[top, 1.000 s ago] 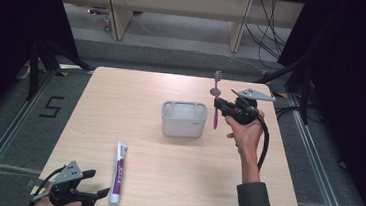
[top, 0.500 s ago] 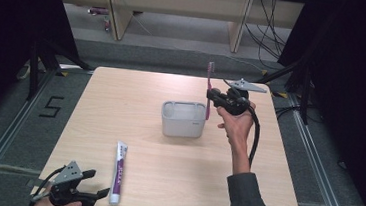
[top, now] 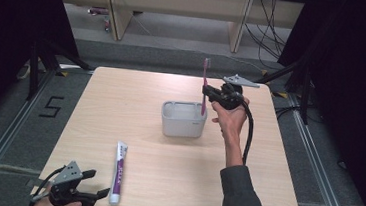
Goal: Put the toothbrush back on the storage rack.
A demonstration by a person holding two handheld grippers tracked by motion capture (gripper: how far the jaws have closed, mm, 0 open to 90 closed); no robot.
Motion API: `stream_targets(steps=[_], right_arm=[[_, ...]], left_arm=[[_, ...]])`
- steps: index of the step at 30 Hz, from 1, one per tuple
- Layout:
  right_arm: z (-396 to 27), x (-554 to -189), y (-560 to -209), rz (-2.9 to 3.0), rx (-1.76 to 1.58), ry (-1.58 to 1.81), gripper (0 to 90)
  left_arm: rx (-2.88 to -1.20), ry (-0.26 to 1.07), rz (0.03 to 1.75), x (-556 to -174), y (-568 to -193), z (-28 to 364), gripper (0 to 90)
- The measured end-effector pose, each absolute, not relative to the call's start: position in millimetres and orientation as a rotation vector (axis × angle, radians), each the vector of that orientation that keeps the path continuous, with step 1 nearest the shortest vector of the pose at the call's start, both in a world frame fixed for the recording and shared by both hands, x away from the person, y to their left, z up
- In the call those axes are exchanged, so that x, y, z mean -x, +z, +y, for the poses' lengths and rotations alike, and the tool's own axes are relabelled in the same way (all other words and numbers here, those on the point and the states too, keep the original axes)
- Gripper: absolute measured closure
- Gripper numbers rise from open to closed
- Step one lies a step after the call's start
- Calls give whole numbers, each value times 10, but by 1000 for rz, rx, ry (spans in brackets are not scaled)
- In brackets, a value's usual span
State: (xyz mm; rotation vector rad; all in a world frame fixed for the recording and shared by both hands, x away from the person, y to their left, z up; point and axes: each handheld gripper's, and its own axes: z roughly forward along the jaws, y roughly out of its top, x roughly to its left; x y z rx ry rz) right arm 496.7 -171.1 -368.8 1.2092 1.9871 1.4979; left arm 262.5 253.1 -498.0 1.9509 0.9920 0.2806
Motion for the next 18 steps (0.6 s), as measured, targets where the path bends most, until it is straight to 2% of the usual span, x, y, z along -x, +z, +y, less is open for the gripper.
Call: stream_targets(steps=[18], right_arm=[[-1600, -5103, -3922, 2017, -1236, 1444, 824]], left_arm=[[-1954, 287, 996, -2617, -4971, 2522, 161]])
